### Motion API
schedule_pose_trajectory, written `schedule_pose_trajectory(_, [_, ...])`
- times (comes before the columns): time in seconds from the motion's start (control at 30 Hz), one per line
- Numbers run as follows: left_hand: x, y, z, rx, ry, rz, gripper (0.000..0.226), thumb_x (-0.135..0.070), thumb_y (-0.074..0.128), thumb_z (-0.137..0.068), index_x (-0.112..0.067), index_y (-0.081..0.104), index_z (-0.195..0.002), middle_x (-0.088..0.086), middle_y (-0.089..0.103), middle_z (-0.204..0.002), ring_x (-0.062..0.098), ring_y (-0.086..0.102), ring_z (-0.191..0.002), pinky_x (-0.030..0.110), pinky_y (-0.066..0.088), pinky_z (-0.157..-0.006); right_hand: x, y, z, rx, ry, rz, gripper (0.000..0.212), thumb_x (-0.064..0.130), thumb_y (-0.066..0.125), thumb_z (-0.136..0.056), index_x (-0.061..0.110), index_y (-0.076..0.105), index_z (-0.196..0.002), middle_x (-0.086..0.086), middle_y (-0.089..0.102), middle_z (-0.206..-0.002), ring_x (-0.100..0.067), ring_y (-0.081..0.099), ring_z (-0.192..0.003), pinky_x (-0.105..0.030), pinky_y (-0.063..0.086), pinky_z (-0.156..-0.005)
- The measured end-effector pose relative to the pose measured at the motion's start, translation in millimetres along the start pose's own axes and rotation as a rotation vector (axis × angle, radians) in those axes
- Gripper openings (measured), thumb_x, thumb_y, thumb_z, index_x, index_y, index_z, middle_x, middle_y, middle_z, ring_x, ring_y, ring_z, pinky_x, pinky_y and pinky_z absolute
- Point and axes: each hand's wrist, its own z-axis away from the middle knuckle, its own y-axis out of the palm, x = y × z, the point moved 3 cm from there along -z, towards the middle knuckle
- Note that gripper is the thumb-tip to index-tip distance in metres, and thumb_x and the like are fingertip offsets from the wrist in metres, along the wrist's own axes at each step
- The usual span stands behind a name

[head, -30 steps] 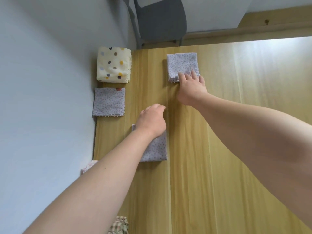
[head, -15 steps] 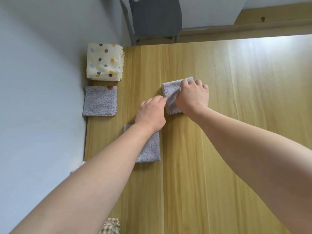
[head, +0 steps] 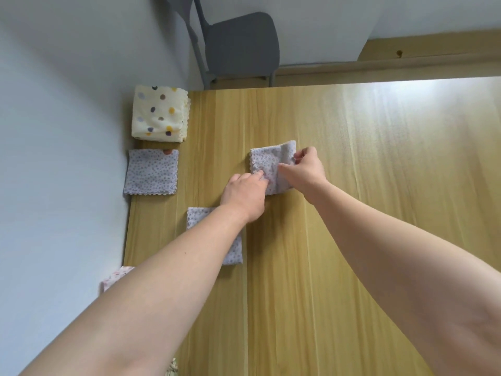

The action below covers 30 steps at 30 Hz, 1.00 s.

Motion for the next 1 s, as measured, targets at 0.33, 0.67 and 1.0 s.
schedule_pose_trajectory(0.33, [18,-2,41,-0.304,-0.429,1.223,0.053,-0.025,0.057,-0.099,-0.029,0.046,-0.150,-0.008,0.052,-0.142,0.012,0.053,-0.127,0.034,0.041,-0.111,31,-14,64,0.057,-0.463,0.212,0.037,0.006,0.045,-0.098,0.024,0.070,-0.118,0.006,0.056,-0.131,-0.012,0.056,-0.109,-0.022,0.043,-0.081])
schedule_pose_trajectory(0.67, [57,10,107,-0.093,-0.491,2.281,0.047,-0.021,0.063,-0.097,-0.006,0.055,-0.140,0.019,0.066,-0.131,0.031,0.067,-0.111,0.040,0.057,-0.091,51,14,133,0.240,-0.353,-0.216,0.037,0.010,0.059,-0.094,0.026,0.069,-0.126,0.006,0.063,-0.131,0.000,0.065,-0.071,-0.023,0.058,-0.063])
schedule_pose_trajectory(1.0, [100,30,152,-0.395,-0.467,1.193,0.070,0.000,0.058,-0.096,-0.043,0.044,-0.149,0.000,0.050,-0.149,0.000,0.047,-0.051,0.026,0.050,-0.051,-5,76,149,0.272,-0.343,0.222,0.039,0.019,0.058,-0.097,0.026,0.061,-0.135,0.006,0.050,-0.137,-0.014,0.064,-0.092,-0.025,0.053,-0.074])
